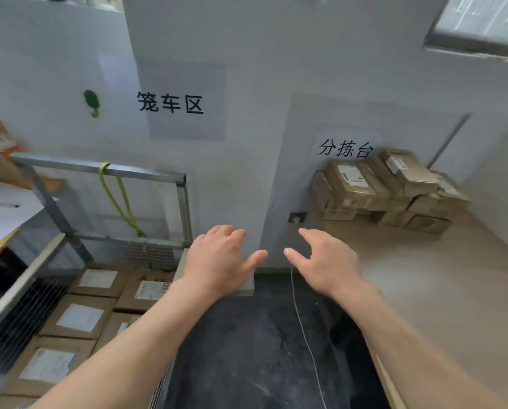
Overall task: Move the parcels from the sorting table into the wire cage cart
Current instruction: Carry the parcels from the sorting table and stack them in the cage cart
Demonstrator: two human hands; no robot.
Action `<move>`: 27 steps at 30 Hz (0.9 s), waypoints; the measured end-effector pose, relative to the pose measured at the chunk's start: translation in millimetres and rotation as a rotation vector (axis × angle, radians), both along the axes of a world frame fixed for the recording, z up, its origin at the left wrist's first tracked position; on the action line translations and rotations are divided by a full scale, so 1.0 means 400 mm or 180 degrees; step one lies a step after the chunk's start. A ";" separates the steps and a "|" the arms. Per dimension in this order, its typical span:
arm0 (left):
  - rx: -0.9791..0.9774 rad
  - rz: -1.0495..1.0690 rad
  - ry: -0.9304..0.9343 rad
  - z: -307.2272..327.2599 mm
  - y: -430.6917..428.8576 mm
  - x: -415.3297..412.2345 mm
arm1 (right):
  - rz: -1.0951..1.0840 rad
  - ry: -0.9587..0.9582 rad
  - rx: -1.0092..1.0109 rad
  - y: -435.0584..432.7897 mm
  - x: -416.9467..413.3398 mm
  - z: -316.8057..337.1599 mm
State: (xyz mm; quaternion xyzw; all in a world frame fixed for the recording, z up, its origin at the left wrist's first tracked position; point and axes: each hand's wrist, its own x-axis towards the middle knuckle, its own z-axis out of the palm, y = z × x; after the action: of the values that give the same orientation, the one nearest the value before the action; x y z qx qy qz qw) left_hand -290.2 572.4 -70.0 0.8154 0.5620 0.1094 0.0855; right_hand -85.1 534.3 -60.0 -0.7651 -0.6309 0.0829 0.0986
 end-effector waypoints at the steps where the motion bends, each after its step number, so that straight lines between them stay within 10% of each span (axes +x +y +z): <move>1: -0.0005 -0.0033 0.0033 -0.003 0.015 0.032 | -0.0030 0.0004 -0.0002 0.009 0.031 -0.004; 27: -0.0283 -0.0727 0.0131 -0.027 0.361 0.772 | -0.0847 0.0208 0.0064 0.208 0.767 -0.061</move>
State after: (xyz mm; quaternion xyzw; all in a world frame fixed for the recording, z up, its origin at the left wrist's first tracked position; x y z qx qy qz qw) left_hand 18.8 716.8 -80.9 0.8716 0.4714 0.0572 0.1219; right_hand 221.9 617.7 -84.5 -0.8378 -0.5212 0.0877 0.1369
